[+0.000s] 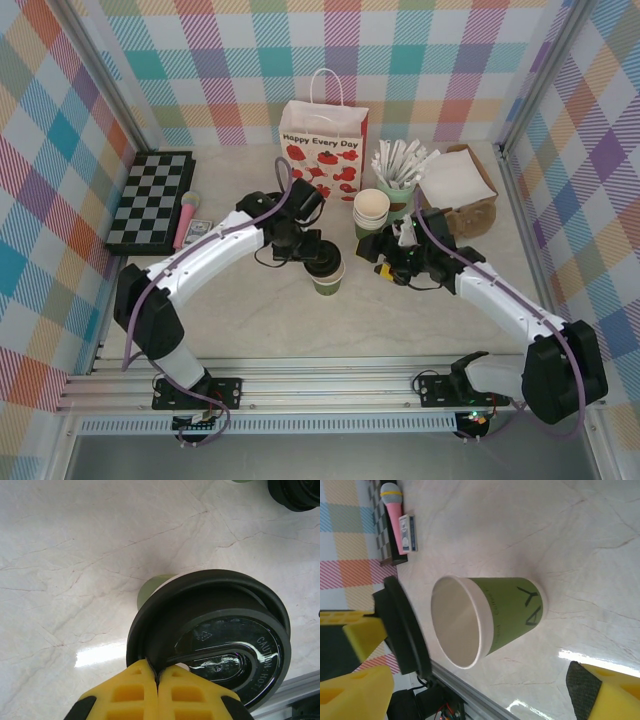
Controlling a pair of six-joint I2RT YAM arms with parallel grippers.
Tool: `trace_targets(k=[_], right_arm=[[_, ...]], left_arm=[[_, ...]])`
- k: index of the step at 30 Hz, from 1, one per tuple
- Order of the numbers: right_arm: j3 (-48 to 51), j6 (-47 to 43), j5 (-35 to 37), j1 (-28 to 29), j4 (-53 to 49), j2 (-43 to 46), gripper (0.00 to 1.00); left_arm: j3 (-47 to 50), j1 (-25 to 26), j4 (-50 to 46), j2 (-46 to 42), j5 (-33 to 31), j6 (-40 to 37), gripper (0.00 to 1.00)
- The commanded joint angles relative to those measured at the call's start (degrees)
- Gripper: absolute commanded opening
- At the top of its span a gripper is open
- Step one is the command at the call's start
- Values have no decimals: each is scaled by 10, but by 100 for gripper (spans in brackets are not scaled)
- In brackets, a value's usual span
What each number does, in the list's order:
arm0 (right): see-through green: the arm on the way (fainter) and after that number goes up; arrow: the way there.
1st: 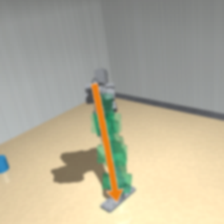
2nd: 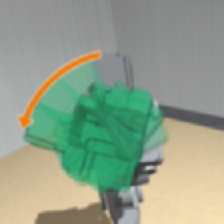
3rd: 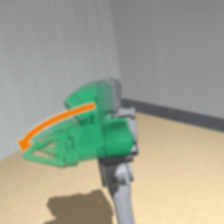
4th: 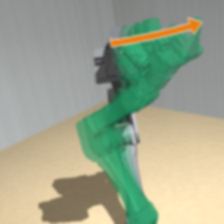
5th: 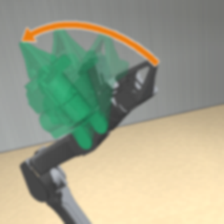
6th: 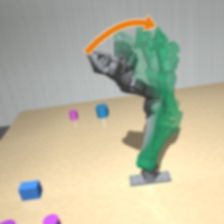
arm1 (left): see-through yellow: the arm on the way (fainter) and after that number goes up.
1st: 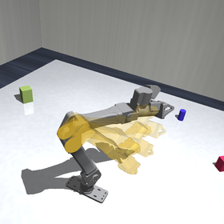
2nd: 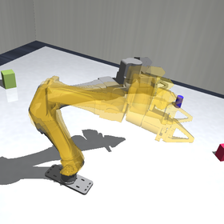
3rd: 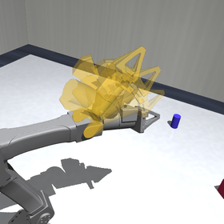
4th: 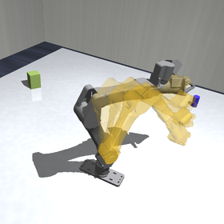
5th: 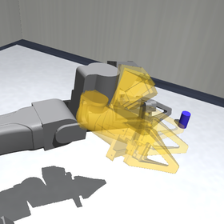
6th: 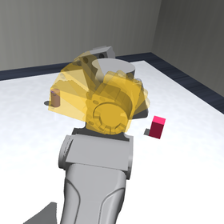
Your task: Pack the takeout coffee
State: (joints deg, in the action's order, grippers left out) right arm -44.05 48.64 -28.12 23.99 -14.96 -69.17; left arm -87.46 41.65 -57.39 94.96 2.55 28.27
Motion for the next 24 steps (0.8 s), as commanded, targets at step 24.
trace_targets(k=[24], right_arm=[[28,0,-112,1,93,-83,63]], left_arm=[[-70,10,-61,78,23,-50,0]])
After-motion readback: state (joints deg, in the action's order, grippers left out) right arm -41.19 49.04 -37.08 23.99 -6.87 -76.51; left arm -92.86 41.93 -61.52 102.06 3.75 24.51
